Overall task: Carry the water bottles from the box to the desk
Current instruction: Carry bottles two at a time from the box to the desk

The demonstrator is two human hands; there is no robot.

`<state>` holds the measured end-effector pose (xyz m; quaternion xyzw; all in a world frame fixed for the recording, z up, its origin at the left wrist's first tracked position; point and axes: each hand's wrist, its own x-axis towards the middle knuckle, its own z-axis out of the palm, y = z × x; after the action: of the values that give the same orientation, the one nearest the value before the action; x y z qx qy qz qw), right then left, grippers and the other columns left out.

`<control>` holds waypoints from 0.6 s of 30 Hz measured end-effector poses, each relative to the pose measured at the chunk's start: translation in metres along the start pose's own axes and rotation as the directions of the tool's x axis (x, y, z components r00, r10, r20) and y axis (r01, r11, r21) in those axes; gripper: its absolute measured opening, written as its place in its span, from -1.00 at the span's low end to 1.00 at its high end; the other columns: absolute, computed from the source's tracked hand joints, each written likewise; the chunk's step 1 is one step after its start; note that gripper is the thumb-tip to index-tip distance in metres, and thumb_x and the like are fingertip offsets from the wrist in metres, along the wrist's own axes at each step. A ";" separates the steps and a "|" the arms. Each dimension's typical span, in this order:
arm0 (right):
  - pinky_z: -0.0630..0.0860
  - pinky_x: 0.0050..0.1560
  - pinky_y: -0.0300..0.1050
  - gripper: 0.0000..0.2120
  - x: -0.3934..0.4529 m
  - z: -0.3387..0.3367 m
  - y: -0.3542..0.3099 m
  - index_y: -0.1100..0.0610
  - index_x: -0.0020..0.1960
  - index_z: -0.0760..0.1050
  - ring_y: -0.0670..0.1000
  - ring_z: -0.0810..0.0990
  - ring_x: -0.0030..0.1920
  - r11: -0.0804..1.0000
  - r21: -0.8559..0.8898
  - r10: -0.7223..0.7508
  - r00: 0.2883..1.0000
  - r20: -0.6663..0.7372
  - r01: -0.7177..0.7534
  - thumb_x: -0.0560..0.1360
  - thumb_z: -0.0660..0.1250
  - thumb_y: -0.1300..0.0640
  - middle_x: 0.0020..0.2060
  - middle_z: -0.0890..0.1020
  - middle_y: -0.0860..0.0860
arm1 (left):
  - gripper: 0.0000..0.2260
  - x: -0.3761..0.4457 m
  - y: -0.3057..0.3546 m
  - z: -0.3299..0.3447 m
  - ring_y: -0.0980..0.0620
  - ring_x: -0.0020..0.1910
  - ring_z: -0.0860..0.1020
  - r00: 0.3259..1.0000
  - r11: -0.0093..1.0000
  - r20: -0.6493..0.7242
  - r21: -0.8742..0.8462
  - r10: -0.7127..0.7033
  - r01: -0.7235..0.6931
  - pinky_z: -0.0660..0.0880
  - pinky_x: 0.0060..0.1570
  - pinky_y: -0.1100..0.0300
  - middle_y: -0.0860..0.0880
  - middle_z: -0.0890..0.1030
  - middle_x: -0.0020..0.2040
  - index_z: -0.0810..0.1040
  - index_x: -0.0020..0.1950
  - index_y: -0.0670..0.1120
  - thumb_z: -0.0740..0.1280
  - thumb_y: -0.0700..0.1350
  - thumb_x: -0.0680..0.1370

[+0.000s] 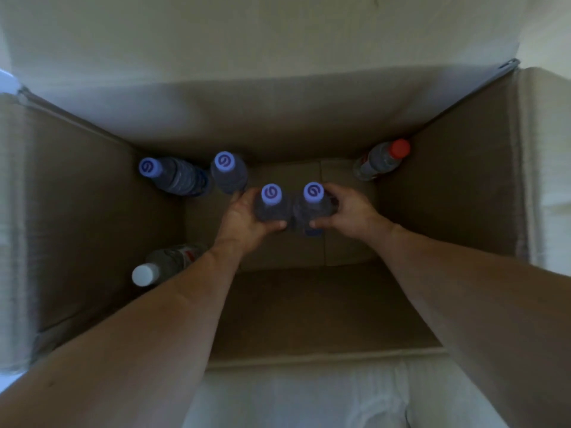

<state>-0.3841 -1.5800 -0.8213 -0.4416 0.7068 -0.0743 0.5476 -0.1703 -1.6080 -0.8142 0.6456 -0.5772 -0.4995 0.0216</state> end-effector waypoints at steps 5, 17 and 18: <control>0.48 0.36 0.11 -0.29 -0.027 -0.017 -0.009 0.06 0.34 0.51 0.00 0.58 0.24 0.966 0.235 0.078 0.988 0.135 -0.108 0.24 0.66 0.17 0.20 0.64 -0.03 | -0.37 -0.025 0.015 -0.025 0.33 0.07 0.58 0.986 0.953 0.151 -0.282 -0.072 0.113 0.48 0.05 0.40 0.13 0.61 0.18 0.49 0.32 0.01 0.65 -0.15 0.32; 0.54 0.18 0.15 -0.42 -0.099 -0.064 -0.100 -0.04 0.26 0.52 0.09 0.67 0.15 0.732 0.658 0.037 0.975 0.220 -0.177 0.27 0.59 -0.01 0.09 0.71 0.02 | -0.44 -0.092 0.094 -0.081 -0.10 0.14 0.68 0.969 0.630 0.216 -0.738 -0.118 0.241 0.58 0.16 -0.07 -0.05 0.68 0.19 0.53 0.34 0.07 0.55 0.16 0.39; 0.54 0.18 0.16 -0.42 -0.105 -0.066 -0.107 -0.07 0.23 0.52 0.10 0.67 0.15 0.727 0.664 0.043 0.977 0.209 -0.174 0.25 0.59 -0.06 0.10 0.70 0.03 | -0.43 -0.098 0.101 -0.086 -0.11 0.15 0.67 0.969 0.625 0.215 -0.741 -0.123 0.244 0.58 0.17 -0.08 -0.06 0.68 0.20 0.53 0.33 0.06 0.55 0.17 0.38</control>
<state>-0.3803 -1.5946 -0.6585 -0.1741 0.6033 -0.2546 0.7354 -0.1695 -1.6138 -0.6489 0.5940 -0.2443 -0.7403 0.1986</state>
